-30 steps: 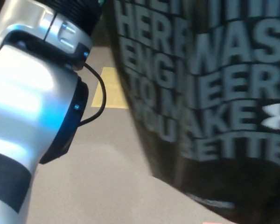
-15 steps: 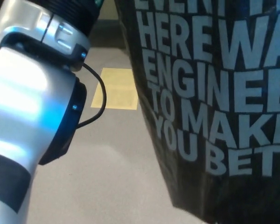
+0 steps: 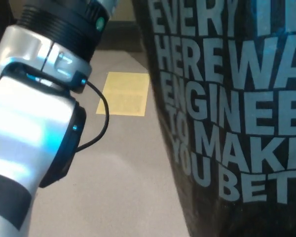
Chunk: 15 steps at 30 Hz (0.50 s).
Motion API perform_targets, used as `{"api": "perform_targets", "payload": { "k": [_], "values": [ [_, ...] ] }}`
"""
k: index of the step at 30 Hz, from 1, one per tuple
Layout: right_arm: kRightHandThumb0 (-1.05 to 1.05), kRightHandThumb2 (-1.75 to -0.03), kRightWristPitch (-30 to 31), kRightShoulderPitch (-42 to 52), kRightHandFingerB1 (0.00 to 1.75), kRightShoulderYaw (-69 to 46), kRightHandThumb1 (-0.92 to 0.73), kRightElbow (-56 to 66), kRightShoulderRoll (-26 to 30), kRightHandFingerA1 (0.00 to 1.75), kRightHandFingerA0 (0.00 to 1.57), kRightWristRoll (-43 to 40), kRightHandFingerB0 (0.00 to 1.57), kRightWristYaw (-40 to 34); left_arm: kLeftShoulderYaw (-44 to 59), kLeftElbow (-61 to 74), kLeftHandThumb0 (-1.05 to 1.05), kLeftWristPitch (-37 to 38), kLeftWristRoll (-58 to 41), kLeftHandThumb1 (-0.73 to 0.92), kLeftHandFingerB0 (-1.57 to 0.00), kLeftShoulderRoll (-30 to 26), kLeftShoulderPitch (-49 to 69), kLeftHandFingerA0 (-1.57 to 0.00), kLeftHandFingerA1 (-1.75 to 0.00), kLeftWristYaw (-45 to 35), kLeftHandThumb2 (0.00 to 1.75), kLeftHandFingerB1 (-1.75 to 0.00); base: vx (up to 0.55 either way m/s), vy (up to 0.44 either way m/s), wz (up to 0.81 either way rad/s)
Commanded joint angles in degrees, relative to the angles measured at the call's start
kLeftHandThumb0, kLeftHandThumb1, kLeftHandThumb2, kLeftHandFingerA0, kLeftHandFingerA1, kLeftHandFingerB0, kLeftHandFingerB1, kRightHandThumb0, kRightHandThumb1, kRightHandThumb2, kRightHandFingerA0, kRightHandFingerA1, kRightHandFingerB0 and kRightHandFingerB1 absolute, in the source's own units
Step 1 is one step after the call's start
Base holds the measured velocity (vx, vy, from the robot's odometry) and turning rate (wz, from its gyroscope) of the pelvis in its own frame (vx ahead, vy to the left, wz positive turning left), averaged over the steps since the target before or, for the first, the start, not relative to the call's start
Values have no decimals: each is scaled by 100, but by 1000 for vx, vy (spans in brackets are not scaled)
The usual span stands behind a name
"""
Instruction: A person is holding a plastic bag and the robot extends its left hand to grab the bag by hooking its thumb into the holes at the top and brings its hand down by its side. Then it extends its arm again to hand the plastic bag back to the person.
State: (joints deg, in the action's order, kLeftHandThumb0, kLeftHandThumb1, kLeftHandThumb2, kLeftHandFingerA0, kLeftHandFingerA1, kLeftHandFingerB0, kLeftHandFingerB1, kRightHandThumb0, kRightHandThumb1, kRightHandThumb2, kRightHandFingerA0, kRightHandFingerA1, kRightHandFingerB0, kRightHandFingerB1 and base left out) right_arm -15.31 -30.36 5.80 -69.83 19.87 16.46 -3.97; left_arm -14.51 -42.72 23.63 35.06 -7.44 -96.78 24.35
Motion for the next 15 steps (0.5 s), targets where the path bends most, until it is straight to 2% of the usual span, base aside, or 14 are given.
{"api": "perform_targets", "payload": {
  "k": [1,4,5,8,9,10,12,13,15],
  "values": [
    [-33,-60,-84,143,41,39,-68,8,37,63,77,14,57,-10,58,413,-100,-333,-193,48,0,-147,396,0,-1,-604,68,0,0,0,0],
    [-32,-60,-108,181,42,39,-67,0,17,60,77,-4,57,-22,87,625,-98,-301,-253,51,0,-199,643,0,-8,-739,65,0,0,0,0],
    [-33,-60,-47,185,41,56,-67,-23,-8,58,77,13,58,-57,110,719,-83,-232,-289,45,0,-254,823,0,0,-776,89,-6,0,0,0],
    [-32,-60,-52,208,42,58,-67,-21,-23,59,78,1,58,-62,139,883,-84,-234,-346,45,0,-329,999,0,0,-938,89,-6,0,0,0],
    [-31,-60,-48,220,42,45,-67,-8,-25,59,77,-17,58,-53,149,952,-95,-212,-382,53,0,-371,1076,0,-9,-1019,63,0,0,0,0],
    [-32,-60,-49,228,42,50,-67,-1,-17,55,76,-10,57,-55,158,1045,-96,-239,-389,54,0,-401,1151,0,-4,-1082,60,0,0,0,0],
    [-31,-60,-55,240,42,46,-67,7,-18,58,78,-14,57,-54,178,1273,-96,-290,-392,54,0,-470,1327,0,-5,-1178,61,0,0,0,0],
    [-32,-60,9,220,41,52,-67,-1,-31,57,77,-5,57,-68,205,1474,-83,-306,-407,44,0,-538,1491,0,0,-1255,89,-7,0,0,0],
    [-32,-60,-46,226,42,54,-67,-9,-24,55,77,-3,57,-56,257,1800,-83,-301,-436,44,0,-641,1798,0,0,-1334,89,-6,0,0,0]
  ]
}}
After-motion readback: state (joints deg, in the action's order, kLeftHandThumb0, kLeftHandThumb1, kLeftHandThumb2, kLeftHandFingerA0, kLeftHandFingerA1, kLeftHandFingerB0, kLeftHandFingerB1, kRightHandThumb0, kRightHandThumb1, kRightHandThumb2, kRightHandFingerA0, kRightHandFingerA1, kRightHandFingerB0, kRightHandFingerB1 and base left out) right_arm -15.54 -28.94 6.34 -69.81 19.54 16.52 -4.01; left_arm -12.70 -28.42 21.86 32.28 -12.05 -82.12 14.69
